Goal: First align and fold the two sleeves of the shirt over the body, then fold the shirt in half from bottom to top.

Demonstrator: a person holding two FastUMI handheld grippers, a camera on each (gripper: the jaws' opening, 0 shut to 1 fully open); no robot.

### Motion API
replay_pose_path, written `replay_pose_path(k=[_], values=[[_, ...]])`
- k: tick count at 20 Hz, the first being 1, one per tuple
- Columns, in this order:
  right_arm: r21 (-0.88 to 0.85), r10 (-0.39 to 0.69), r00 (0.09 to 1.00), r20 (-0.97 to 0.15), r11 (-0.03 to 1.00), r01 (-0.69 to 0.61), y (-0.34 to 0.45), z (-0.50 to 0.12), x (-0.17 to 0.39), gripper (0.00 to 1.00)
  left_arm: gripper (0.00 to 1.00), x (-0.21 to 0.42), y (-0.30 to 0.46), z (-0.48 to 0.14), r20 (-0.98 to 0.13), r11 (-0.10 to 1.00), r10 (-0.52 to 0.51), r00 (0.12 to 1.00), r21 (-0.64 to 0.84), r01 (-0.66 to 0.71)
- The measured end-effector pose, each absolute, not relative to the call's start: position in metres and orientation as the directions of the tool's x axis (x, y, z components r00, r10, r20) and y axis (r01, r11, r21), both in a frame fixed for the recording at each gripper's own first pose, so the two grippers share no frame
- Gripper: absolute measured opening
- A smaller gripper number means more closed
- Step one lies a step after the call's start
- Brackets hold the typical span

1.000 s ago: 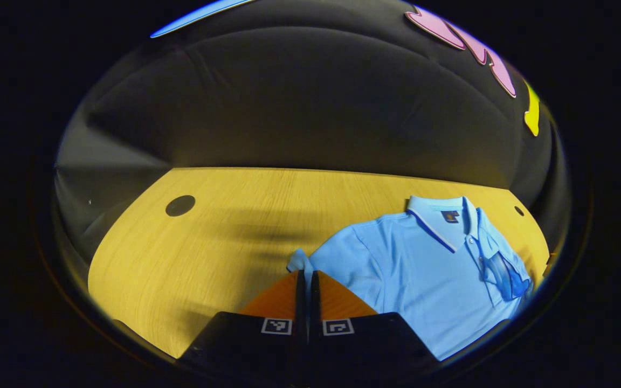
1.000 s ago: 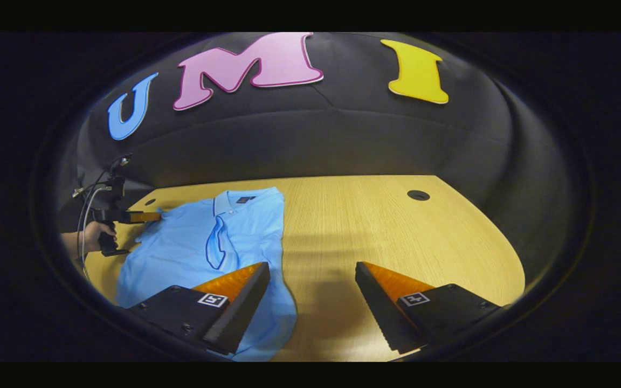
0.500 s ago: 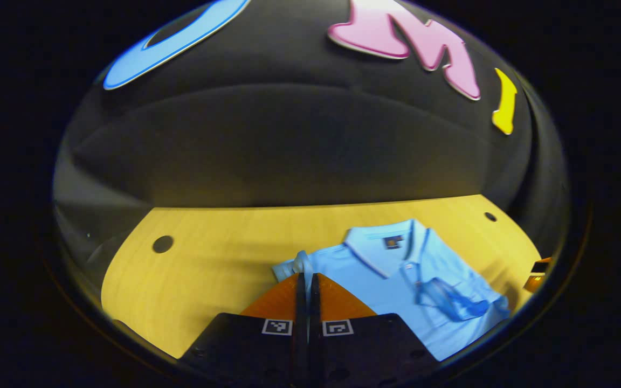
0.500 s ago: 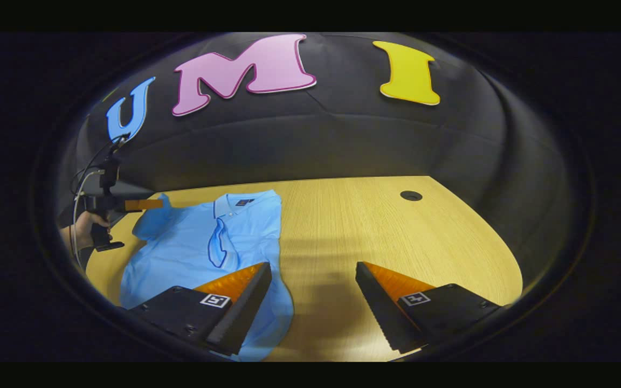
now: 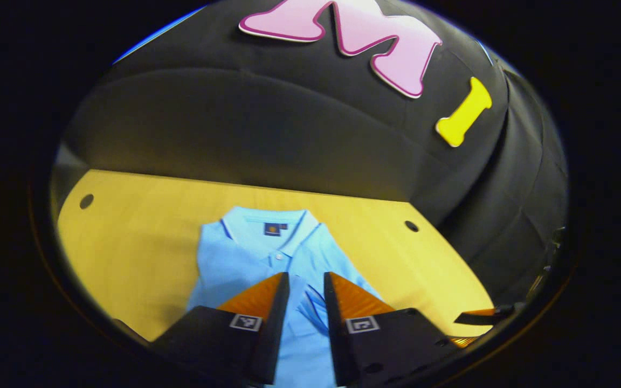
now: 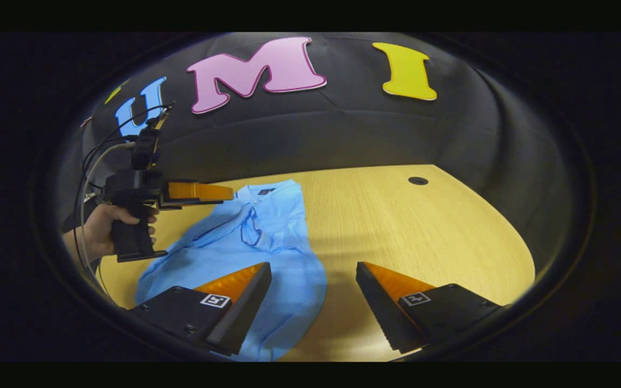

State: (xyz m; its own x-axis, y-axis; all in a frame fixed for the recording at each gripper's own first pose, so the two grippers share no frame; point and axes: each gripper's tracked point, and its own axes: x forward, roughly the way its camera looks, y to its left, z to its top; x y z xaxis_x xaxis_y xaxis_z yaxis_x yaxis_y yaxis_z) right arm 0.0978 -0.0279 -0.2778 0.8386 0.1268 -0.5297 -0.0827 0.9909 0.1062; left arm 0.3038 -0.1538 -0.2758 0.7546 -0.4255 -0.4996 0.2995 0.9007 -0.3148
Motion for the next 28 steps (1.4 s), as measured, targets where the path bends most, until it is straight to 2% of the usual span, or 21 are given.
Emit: replay_pose_path(k=[3, 5, 6, 11, 14, 20, 23, 28], values=[[0.100, 0.120, 0.838, -0.532, 0.992, -0.079, -0.021, -0.272, 0.070, 0.98, 0.66, 0.265, -0.146, -0.262, -0.482, 0.897, -0.434, 0.761, -0.306, 0.318], [0.101, 0.116, 0.837, -0.535, 0.992, -0.073, -0.015, -0.267, 0.050, 0.98, 0.93, 0.235, -0.129, -0.249, -0.471, 0.913, -0.403, 0.785, -0.267, 0.308], [0.106, 0.115, 0.834, -0.540, 0.992, -0.068, -0.012, -0.265, 0.039, 0.98, 0.96, 0.219, -0.118, -0.243, -0.462, 0.924, -0.380, 0.801, -0.237, 0.301], [0.121, 0.115, 0.821, -0.560, 0.991, -0.056, 0.003, -0.256, -0.018, 0.98, 0.97, 0.121, -0.066, -0.221, -0.463, 0.959, -0.281, 0.841, -0.112, 0.259], [0.130, 0.122, 0.814, -0.568, 0.990, -0.057, 0.012, -0.257, -0.047, 0.98, 0.97, 0.063, -0.049, -0.227, -0.487, 0.968, -0.249, 0.837, -0.113, 0.223], [0.098, 0.112, 0.784, -0.611, 0.993, -0.066, 0.021, -0.288, -0.090, 0.98, 0.97, -0.034, -0.040, -0.296, -0.595, 0.976, -0.190, 0.781, -0.030, 0.215], [0.099, 0.094, 0.782, -0.616, 0.994, -0.041, 0.022, -0.308, -0.092, 0.98, 0.97, -0.057, -0.041, -0.332, -0.661, 0.985, -0.155, 0.735, -0.049, 0.163], [0.103, 0.094, 0.732, -0.675, 0.994, -0.032, 0.032, -0.343, -0.089, 0.98, 0.98, -0.053, -0.027, -0.366, -0.723, 0.997, -0.075, 0.687, -0.048, 0.058]])
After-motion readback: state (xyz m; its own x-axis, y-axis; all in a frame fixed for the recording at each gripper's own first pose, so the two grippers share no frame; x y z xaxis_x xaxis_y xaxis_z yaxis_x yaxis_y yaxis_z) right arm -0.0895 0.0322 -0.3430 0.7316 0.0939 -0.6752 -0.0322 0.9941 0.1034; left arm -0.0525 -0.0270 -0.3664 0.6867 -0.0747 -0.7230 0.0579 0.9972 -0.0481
